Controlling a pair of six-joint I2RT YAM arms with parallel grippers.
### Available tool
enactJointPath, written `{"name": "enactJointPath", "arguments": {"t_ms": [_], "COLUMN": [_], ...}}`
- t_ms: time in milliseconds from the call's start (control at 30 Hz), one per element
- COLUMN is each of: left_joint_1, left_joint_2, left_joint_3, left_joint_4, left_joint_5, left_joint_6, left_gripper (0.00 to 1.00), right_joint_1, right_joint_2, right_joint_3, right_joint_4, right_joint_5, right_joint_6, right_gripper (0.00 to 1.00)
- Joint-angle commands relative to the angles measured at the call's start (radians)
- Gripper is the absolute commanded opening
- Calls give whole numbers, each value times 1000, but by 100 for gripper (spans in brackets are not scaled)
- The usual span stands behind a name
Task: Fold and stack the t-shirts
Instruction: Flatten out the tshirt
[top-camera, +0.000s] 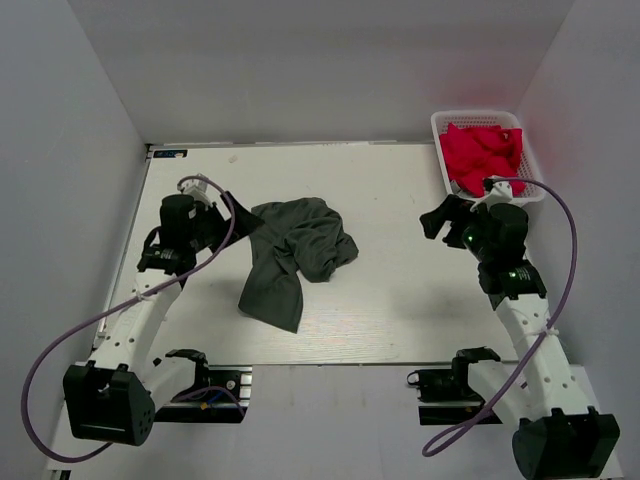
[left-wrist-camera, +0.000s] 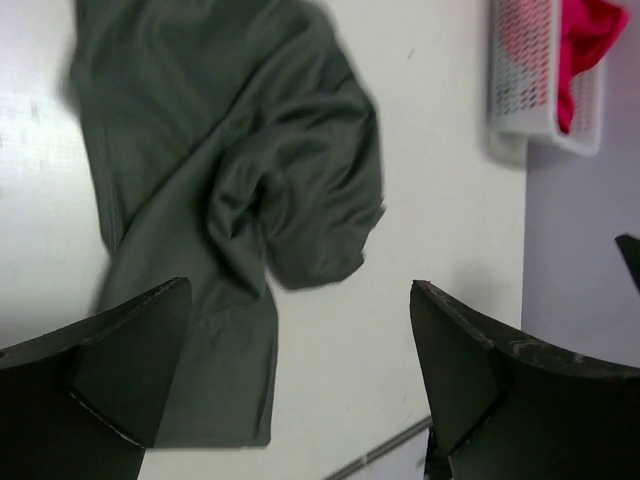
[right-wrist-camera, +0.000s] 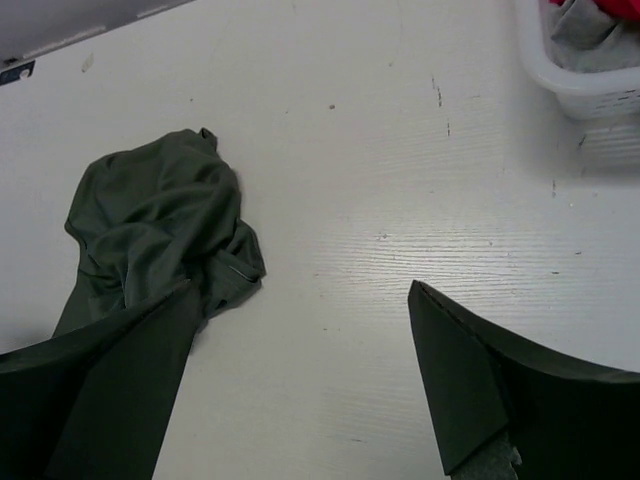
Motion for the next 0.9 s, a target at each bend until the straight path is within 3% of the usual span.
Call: {"name": "enactJointPath", "arguments": {"t_ms": [0, 167, 367, 567, 867], "left_joint_1": [0, 0, -9, -9, -20], "left_joint_2": [-19, -57, -140, -108, 0], "left_joint_3": [-115, -215, -295, -304, -395], "left_joint_4": [-2, -106, -240, -306, -179], "left_joint_5": [58, 39, -115, -201, -208], "left_joint_6": [-34, -40, -73, -83, -104], "left_gripper": [100, 100, 100, 96, 88], "right_joint_1": [1, 12, 86, 233, 413], "right_joint_2": [55, 240, 462, 704, 1135], "right_joint_3": [28, 124, 290, 520, 908], "right_joint_4": [29, 39, 5, -74, -199], "right_joint_5": [-73, -225, -242, -64, 112], "right_joint_6": [-22, -92, -120, -191, -260], "right_gripper": [90, 90, 90, 90, 90]}}
